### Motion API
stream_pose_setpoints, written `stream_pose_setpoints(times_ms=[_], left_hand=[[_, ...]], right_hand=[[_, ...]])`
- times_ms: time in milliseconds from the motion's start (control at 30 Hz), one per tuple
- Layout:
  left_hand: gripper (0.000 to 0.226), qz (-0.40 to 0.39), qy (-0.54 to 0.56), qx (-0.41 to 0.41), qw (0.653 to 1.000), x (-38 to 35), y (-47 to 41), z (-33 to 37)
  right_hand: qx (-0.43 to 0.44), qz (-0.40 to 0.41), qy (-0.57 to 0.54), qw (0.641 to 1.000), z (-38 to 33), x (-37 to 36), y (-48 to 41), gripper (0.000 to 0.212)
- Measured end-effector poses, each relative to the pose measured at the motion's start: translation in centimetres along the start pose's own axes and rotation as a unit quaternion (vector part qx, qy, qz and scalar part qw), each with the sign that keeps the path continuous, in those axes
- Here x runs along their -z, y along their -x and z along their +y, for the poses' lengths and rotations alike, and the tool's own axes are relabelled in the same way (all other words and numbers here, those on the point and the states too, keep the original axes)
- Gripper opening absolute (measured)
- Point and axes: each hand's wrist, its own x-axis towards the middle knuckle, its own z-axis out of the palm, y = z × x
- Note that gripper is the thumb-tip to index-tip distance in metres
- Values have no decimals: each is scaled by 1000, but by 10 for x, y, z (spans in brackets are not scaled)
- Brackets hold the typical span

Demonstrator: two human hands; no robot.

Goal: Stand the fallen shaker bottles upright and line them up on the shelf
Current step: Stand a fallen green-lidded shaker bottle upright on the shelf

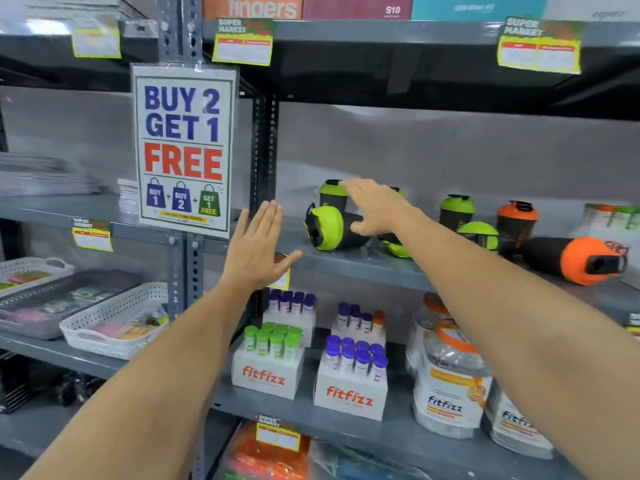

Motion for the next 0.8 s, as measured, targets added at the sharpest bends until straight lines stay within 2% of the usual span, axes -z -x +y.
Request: stream_pose_setpoints(times_ms=[133, 200, 367, 533, 667, 800], left_hand=[[92, -29, -14, -13, 999, -22, 9, -8], [92, -27, 1, -25, 999, -29, 12, -5], [88, -29, 18, -39, 999, -49, 10, -17], [85, -14, 41, -55, 998, -57, 6, -22], [82, 16, 55, -61, 996, -63, 5, -25], [79, 71, 53, -108, 990, -65, -5, -31]], right_hand=[[-17, -164, -22, 986, -11, -12, -24, 87], [-28, -207, -16, 978, -7, -19, -27, 87], [-22, -180, -33, 983, -2, -33, -39, 75], [-24, -169, -18, 985, 3, -35, -49, 83], [-59, -137, -30, 988, 1, -41, -57, 84], [-136, -62, -114, 982, -2, -51, -65, 71]])
